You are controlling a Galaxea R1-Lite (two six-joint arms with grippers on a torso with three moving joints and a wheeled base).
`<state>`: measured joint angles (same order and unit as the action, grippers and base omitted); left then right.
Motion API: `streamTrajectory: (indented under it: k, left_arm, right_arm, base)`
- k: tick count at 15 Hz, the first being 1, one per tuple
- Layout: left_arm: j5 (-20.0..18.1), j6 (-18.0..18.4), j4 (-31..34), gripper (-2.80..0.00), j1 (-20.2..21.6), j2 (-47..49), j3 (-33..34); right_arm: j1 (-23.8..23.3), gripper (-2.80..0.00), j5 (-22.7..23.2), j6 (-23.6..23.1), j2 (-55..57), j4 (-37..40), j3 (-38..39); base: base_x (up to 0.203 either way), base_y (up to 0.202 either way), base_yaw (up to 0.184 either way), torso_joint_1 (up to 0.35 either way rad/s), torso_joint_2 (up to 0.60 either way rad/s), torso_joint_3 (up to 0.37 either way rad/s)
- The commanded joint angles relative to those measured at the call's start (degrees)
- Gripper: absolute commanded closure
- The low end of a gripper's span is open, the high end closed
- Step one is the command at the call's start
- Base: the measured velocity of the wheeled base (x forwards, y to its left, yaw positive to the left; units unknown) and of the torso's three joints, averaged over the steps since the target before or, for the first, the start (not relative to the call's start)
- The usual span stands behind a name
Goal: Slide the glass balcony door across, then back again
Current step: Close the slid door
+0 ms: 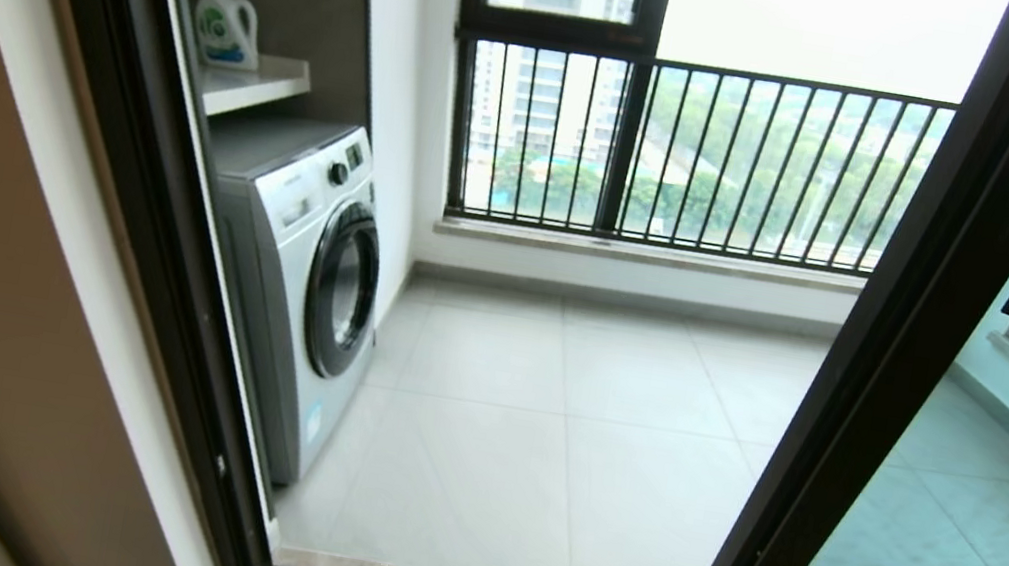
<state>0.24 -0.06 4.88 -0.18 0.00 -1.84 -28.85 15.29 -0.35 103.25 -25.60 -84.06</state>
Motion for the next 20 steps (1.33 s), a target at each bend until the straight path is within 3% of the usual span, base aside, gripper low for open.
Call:
streamTrajectory:
  k: [1,6,12,20]
  left_arm:
    - [0.0,0.0,0.0,0.00,0.0,0.1,0.0]
    - [0.0,0.0,0.0,0.00,0.0,0.1,0.0]
    - [0.0,0.0,0.0,0.00,0.0,0.1,0.0]
    - [0.0,0.0,0.0,0.00,0.0,0.1,0.0]
  right_arm:
    - [-3.0,0.00,2.1,0.1,0.3,-0.2,1.3]
    - [-4.3,0.00,3.0,0.2,2.5,-0.2,2.6]
    - [-2.9,0.00,2.7,0.6,7.9,-1.6,-2.2]
    - [3.8,0.00,1.5,1.1,10.3,-1.6,-4.7]
  base:
    - [0.000,0.000,0.000,0.000,0.00,0.000]
    - [0.000,0.000,0.000,0.000,0.00,0.000]
    - [0.000,0.000,0.000,0.000,0.00,0.000]
    - [0.000,0.000,0.000,0.000,0.00,0.000]
